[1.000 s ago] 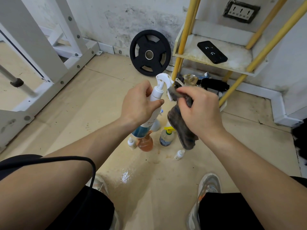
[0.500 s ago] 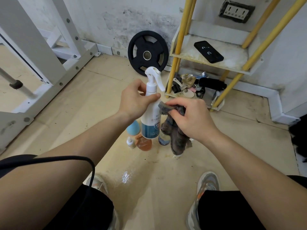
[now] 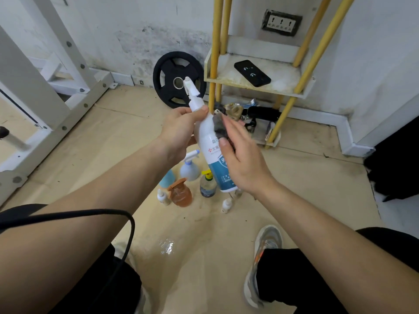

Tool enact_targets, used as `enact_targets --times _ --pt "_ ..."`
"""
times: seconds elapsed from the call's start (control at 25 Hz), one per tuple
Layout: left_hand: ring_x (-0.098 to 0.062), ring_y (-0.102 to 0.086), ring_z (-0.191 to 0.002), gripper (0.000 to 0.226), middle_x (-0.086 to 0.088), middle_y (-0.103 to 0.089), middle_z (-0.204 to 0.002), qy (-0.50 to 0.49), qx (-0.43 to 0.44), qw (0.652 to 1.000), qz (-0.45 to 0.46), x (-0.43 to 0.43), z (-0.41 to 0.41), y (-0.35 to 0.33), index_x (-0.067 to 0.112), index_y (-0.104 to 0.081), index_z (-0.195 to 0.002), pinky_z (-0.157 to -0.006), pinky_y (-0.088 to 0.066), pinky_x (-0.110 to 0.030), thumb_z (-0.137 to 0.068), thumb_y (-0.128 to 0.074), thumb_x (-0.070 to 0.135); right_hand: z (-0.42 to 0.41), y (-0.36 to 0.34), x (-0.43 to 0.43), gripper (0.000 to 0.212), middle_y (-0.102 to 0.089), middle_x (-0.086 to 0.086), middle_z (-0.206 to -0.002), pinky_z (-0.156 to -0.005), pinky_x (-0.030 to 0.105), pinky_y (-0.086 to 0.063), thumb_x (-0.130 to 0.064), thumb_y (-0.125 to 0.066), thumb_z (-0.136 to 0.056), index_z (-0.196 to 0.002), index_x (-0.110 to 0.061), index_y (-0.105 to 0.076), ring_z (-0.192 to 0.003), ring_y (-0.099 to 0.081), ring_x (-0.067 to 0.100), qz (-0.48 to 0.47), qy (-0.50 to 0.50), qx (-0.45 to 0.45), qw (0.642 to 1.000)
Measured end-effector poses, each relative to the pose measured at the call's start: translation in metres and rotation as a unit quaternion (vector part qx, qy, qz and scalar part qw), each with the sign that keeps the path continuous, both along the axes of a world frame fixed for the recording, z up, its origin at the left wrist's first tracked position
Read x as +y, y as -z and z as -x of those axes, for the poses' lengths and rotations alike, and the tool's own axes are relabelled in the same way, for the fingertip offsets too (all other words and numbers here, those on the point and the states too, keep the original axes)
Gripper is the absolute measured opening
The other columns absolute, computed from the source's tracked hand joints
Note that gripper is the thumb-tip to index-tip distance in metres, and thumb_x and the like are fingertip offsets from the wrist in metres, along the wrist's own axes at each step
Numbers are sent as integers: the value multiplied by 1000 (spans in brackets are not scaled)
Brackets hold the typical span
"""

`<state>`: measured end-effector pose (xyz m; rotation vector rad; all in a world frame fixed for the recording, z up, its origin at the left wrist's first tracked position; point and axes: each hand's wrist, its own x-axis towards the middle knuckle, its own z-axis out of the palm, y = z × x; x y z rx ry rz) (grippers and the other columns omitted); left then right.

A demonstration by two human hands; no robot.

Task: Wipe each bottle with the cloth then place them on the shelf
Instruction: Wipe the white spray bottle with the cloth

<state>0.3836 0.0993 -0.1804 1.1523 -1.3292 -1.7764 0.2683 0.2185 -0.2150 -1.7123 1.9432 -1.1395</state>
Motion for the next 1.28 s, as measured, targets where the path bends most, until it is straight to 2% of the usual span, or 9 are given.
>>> enact_targets --times 0.16,0.4,0.52,0.64,0.72,0.8,0.96,1.08,1.28 --pt "-18 -73 -81 32 -7 -75 -98 -43 33 998 -35 -4 9 -13 5 -64 -115 -61 -57 -28 -96 -65 31 27 8 15 40 -68 3 -84 -76 39 -46 -45 -43 -97 -90 -11 -62 -80 -62 17 -63 108 -290 949" --pt "-15 -72 -82 31 -9 -73 -106 -86 77 993 -22 -1 32 -18 7 -61 -114 -66 -59 -28 -100 -60 34 32 1 12 37 -74 15 -113 -95 50 -52 -42 -62 -96 -119 -14 -67 -104 -71 32 -47 176 -580 794" --pt "-13 -73 -84 28 -2 -73 -94 -84 30 995 51 0 39 -23 17 -62 -90 -75 -62 -32 -101 -54 42 34 -3 9 49 -76 12 -107 -96 55 -55 -40 -80 -82 -119 -11 -67 -100 -73 31 -34 174 -556 812" --pt "-22 -72 -83 50 -4 -74 -88 -46 -180 970 160 -6 29 -22 19 -63 -77 -81 -58 -45 -99 -38 56 42 -9 4 69 -75 9 -111 -90 51 -59 -42 -87 -74 -128 -10 -61 -96 -75 26 -16 212 -530 821" --pt "-27 -67 -81 36 1 -72 -84 -18 -351 875 334 -4 21 -13 16 -66 -82 -74 -56 -44 -93 -43 42 52 -13 -2 96 -72 6 -118 -85 46 -61 -52 -92 -59 -138 -13 -53 -95 -75 22 -22 265 -482 835" --pt "-26 -61 -94 23 0 -64 -108 34 -358 779 513 9 19 -6 18 -62 -106 -75 -52 -44 -87 -57 29 62 -15 -6 103 -72 5 -117 -78 42 -63 -56 -93 -49 -135 -14 -55 -92 -76 20 -30 293 -445 846" --pt "-26 -43 -135 95 0 -46 -148 233 -338 628 661 13 25 12 23 -39 -148 -109 -39 -49 -67 -82 42 64 -18 -6 87 -74 5 -109 -81 46 -62 -55 -92 -50 -123 -18 -64 -91 -75 23 -58 267 -427 862" --pt "-25 -47 -135 86 -1 -55 -143 222 -300 631 680 8 26 17 18 -48 -141 -112 -34 -47 -67 -88 38 51 -20 -4 50 -73 1 -104 -80 45 -63 -45 -90 -63 -101 -28 -63 -89 -75 21 -61 231 -403 883" --pt "-24 -58 -115 73 0 -63 -131 192 -237 712 633 17 25 20 16 -54 -137 -90 -52 -40 -74 -84 38 36 -26 1 66 -59 -3 -122 -84 43 -60 -57 -65 -76 -134 -28 -49 -109 -63 15 -22 214 -227 950"
